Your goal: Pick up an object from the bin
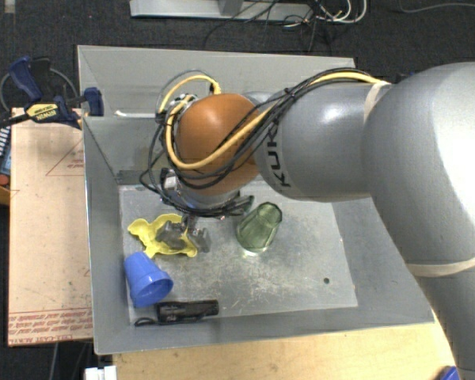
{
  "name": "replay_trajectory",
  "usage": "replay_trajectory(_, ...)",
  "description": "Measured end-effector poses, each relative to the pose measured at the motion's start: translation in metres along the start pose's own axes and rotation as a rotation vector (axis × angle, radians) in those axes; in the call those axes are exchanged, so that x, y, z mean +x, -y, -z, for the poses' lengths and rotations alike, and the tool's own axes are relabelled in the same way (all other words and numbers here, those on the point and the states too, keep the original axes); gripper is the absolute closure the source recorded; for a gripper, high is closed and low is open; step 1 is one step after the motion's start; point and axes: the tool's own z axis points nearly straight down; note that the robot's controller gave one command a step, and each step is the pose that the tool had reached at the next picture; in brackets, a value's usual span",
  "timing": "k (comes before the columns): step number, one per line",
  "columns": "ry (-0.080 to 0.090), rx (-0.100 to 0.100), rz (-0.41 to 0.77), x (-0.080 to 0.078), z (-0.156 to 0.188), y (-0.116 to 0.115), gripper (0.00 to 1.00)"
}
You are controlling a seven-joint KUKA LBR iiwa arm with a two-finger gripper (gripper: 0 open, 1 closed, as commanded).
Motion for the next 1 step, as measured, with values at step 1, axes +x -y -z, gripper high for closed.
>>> replay_trajectory(1,0.001,0.001,0.000,-0.0005,0.0052,0.0000,1.00)
